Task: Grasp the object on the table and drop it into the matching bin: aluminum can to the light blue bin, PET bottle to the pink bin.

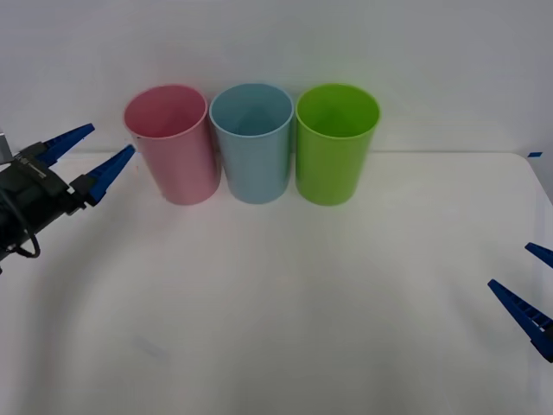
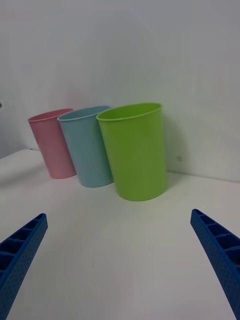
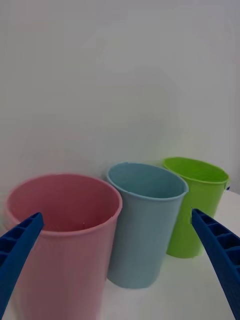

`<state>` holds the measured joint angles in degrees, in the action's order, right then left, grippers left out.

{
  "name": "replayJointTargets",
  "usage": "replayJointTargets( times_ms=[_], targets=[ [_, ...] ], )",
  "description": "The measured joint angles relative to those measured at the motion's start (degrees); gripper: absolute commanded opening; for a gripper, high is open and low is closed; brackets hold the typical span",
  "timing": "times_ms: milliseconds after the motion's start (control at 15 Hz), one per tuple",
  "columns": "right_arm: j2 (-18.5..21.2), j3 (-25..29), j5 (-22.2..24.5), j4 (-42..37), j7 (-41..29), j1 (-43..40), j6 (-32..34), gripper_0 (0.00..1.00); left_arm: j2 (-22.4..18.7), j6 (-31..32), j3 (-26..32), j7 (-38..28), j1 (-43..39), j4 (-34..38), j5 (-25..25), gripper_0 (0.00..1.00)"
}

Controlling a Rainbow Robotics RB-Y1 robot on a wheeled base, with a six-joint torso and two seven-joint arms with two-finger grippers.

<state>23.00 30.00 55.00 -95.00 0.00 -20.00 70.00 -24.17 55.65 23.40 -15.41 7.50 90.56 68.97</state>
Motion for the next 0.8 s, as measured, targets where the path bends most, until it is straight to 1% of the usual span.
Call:
replayJointTargets(
  times_ms=[200, 467, 800],
  targets=[
    [0.00, 0.00, 0.00, 0.00, 0.00, 0.00, 0.00, 1.00, 0.00, 5.23, 4.27, 1.81, -3.56, 0.05, -0.48, 1.00],
    [0.00, 0.00, 0.00, 0.00, 0.00, 0.00, 0.00, 1.00, -0.14, 9.44, 7.51, 7.86, -8.37, 0.02, -2.02, 1.00],
    [0.00, 0.00, 0.00, 0.00, 0.00, 0.00, 0.00, 1.00, -2.15, 16.30, 11.29, 9.85, -13.78, 0.03, -5.01, 1.00]
  ],
)
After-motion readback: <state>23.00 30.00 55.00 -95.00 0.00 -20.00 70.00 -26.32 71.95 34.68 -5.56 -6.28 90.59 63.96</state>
